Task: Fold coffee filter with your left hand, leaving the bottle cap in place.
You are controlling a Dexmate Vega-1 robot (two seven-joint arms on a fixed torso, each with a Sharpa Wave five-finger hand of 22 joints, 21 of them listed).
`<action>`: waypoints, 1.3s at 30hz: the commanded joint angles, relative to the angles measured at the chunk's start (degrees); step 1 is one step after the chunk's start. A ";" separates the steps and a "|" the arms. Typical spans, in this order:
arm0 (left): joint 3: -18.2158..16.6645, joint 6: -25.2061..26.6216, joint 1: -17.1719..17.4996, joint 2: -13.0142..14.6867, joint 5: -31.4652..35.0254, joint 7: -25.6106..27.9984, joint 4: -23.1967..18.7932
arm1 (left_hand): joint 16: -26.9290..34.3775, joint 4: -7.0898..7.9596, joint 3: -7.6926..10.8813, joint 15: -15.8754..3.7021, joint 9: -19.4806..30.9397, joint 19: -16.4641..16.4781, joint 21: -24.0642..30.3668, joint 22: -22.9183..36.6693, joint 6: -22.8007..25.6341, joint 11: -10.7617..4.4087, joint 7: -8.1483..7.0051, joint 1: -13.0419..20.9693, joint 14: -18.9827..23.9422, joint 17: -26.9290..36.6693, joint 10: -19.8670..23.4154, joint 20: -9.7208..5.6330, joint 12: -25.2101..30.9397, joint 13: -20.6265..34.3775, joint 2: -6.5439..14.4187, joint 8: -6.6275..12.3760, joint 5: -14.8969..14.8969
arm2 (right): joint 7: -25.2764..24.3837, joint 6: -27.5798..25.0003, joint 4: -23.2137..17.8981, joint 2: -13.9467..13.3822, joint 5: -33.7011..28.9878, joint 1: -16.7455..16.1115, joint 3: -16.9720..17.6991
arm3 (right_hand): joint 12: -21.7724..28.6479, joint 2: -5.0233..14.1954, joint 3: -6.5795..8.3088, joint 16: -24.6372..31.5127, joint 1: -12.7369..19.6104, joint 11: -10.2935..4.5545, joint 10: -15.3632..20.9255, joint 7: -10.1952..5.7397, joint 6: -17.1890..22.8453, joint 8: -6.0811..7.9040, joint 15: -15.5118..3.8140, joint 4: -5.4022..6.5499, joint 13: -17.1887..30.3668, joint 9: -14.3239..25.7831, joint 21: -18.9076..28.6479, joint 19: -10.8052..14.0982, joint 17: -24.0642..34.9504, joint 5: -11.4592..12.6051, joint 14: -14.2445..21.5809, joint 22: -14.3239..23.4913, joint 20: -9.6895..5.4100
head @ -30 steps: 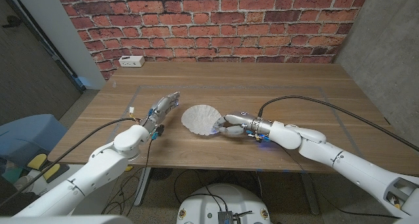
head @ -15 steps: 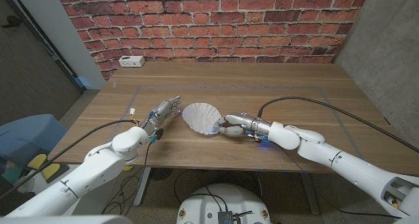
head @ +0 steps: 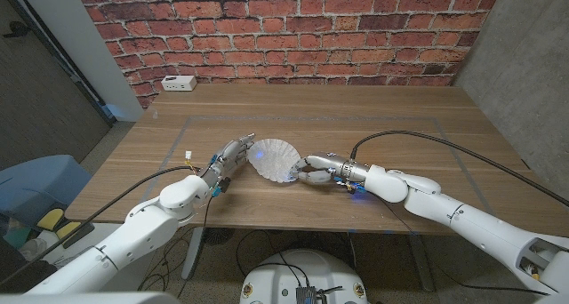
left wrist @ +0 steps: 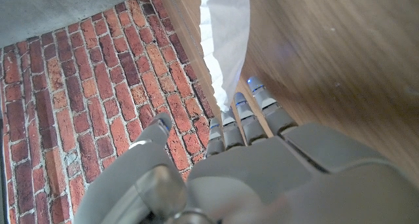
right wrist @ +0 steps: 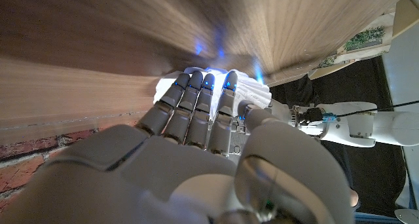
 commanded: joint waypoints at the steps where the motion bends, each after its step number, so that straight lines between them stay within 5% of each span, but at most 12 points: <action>1: 1.17 -9.84 -1.32 -6.20 -4.71 -6.88 5.36 | 0.75 0.33 0.24 -0.44 0.15 4.36 1.22 -0.13 -1.19 -0.07 -0.62 -0.48 3.89 0.23 2.51 -0.46 0.52 0.27 0.87 0.30 -0.06 | -0.23 0.75 1.26 0.00 0.41 0.74 -0.15 | -0.24 0.14 -0.04 -0.05 0.57 0.12 0.55 -0.16 0.45 -0.06 -0.27 -0.59 0.02 0.04 0.34 0.38 -0.04 0.28 0.52 0.14 0.40; 6: 1.63 -10.32 -2.26 -6.58 -6.13 -9.29 6.18 | 0.39 0.88 -0.11 -0.35 0.16 5.51 1.13 -0.19 -4.91 0.81 -1.67 -1.40 4.58 0.33 2.37 -0.64 -0.11 0.30 0.99 -0.43 -0.02 | -0.27 0.69 1.31 -0.11 0.43 0.75 -0.12 | -0.27 0.19 -0.03 -0.10 0.58 0.09 0.64 -0.18 0.47 -0.11 -0.33 -0.72 0.02 0.03 0.36 0.44 -0.09 0.27 0.53 0.14 0.37; 8: 1.90 -9.94 -2.77 -6.31 -6.50 -10.26 6.22 | 0.41 1.27 -0.48 -0.34 0.15 6.71 1.23 -0.22 -6.59 2.30 -2.28 -2.10 5.55 0.36 1.28 -0.68 -0.80 0.31 0.83 -0.41 0.07 | -0.32 0.64 1.31 -0.12 0.52 0.71 -0.08 | -0.29 0.20 -0.03 -0.12 0.58 0.12 0.66 -0.21 0.45 -0.14 -0.33 -0.77 0.01 0.03 0.36 0.44 -0.10 0.27 0.52 0.13 0.36; 15: 2.78 -7.10 -4.04 -4.32 -5.20 -10.09 4.95 | -0.24 2.38 -1.83 0.32 0.20 13.08 2.38 -0.37 -10.61 4.58 -2.61 -4.31 6.24 0.40 -1.10 0.69 -1.88 0.38 -0.16 -0.27 0.48 | -0.64 0.50 1.26 -0.22 0.63 0.52 0.09 | -0.37 0.27 -0.02 -0.15 0.59 0.17 0.70 -0.16 0.50 -0.21 -0.35 -0.97 0.01 0.02 0.37 0.49 -0.15 0.25 0.60 0.12 0.36; 22: 3.40 -4.50 -5.13 -1.65 -2.04 -8.80 2.09 | -0.31 2.71 -2.31 0.45 0.19 14.64 2.40 -0.43 -11.67 3.63 -3.14 -5.06 6.35 0.42 -1.48 0.88 -1.86 0.39 -0.62 -0.09 0.69 | -0.72 0.09 1.09 -0.29 0.71 0.39 0.17 | -0.46 0.32 -0.07 -0.23 0.48 0.04 0.76 -0.18 0.53 -0.31 -0.32 -1.09 0.00 0.01 0.36 0.46 -0.21 0.23 0.62 0.11 0.38; 25: 3.76 -5.38 -6.01 -2.33 -4.35 -12.44 3.13 | 0.18 3.21 -2.57 0.07 0.17 17.28 2.72 -0.44 -11.48 2.36 -3.11 -5.77 8.27 0.43 -0.09 0.70 -1.27 0.39 -0.61 0.38 1.03 | -0.83 -0.02 1.10 -0.22 0.60 0.42 0.14 | -0.49 0.38 -0.09 -0.25 0.43 -0.03 0.84 -0.15 0.52 -0.36 -0.31 -1.14 0.00 0.01 0.36 0.47 -0.21 0.22 0.62 0.11 0.38; 29: 3.87 -6.58 -6.90 -3.93 -8.78 -17.54 5.38 | -0.05 3.58 -2.67 0.17 0.17 18.35 2.63 -0.45 -9.84 2.86 -2.77 -6.19 8.36 0.43 1.35 0.75 -0.82 0.39 -0.53 1.03 1.27 | -0.86 -0.18 1.13 -0.14 0.49 0.53 0.09 | -0.54 0.39 -0.12 -0.26 0.41 0.07 0.83 -0.16 0.58 -0.38 -0.31 -1.21 -0.01 0.01 0.36 0.49 -0.21 0.21 0.64 0.11 0.39; 31: 3.97 -6.75 -7.47 -4.46 -10.73 -20.13 6.47 | -0.34 4.68 -2.84 0.53 0.22 18.52 1.44 -0.44 -2.46 2.84 -0.80 -7.28 8.24 0.44 3.95 1.32 -0.41 0.38 -0.29 2.99 1.71 | -0.74 -0.34 1.13 -0.09 0.62 0.57 0.08 | -0.59 0.41 -0.12 -0.27 0.39 0.11 0.76 -0.15 0.60 -0.38 -0.31 -1.22 -0.01 0.01 0.36 0.47 -0.23 0.21 0.66 0.10 0.36; 33: 4.10 -7.17 -7.86 -4.54 -10.94 -21.30 6.81 | -0.55 6.61 -2.45 1.01 0.55 19.30 -1.45 -0.38 20.55 2.35 5.02 -8.79 8.16 0.31 7.22 1.85 -0.17 0.35 -0.26 7.45 2.21 | -0.76 -0.46 1.22 0.00 0.70 0.62 0.07 | -0.60 0.42 -0.11 -0.29 0.40 0.21 0.78 -0.19 0.59 -0.41 -0.32 -1.28 -0.01 0.01 0.36 0.48 -0.24 0.21 0.66 0.10 0.36; 35: 4.04 -7.75 -7.82 -3.89 -8.80 -19.88 5.74 | -0.71 7.08 -1.95 1.60 0.96 19.22 -3.56 -0.32 35.02 3.47 10.22 -9.07 7.63 0.25 9.74 1.89 -0.05 0.41 -0.52 10.21 2.06 | -0.51 -0.59 1.26 0.06 1.04 0.68 0.06 | -0.62 0.43 -0.14 -0.29 0.36 0.20 0.78 -0.19 0.62 -0.41 -0.30 -1.28 -0.01 0.01 0.35 0.47 -0.23 0.20 0.65 0.10 0.35; 36: 3.88 -8.26 -7.58 -3.48 -7.09 -18.37 4.92 | -0.71 6.84 -1.83 1.26 1.03 18.76 -4.42 -0.26 39.30 3.08 12.15 -8.95 7.08 0.24 10.98 1.82 0.14 0.41 -0.88 10.89 1.94 | -0.45 -0.61 1.30 0.07 1.09 0.73 0.04 | -0.64 0.44 -0.16 -0.28 0.33 0.21 0.77 -0.19 0.61 -0.42 -0.31 -1.26 -0.01 0.01 0.35 0.47 -0.21 0.19 0.65 0.10 0.35; 39: 3.05 -7.02 -5.62 0.42 6.46 -6.36 -1.46 | -1.02 4.92 -0.68 -0.03 0.89 13.44 -7.57 -0.21 42.91 2.33 12.77 -7.10 5.57 0.11 12.77 0.17 0.14 0.38 -0.97 10.22 1.50 | -0.09 -0.71 1.41 0.13 1.45 0.85 -0.01 | -0.60 0.47 -0.20 -0.29 0.28 0.14 0.98 -0.17 0.60 -0.46 -0.32 -1.28 -0.01 0.01 0.34 0.45 -0.20 0.18 0.66 0.10 0.35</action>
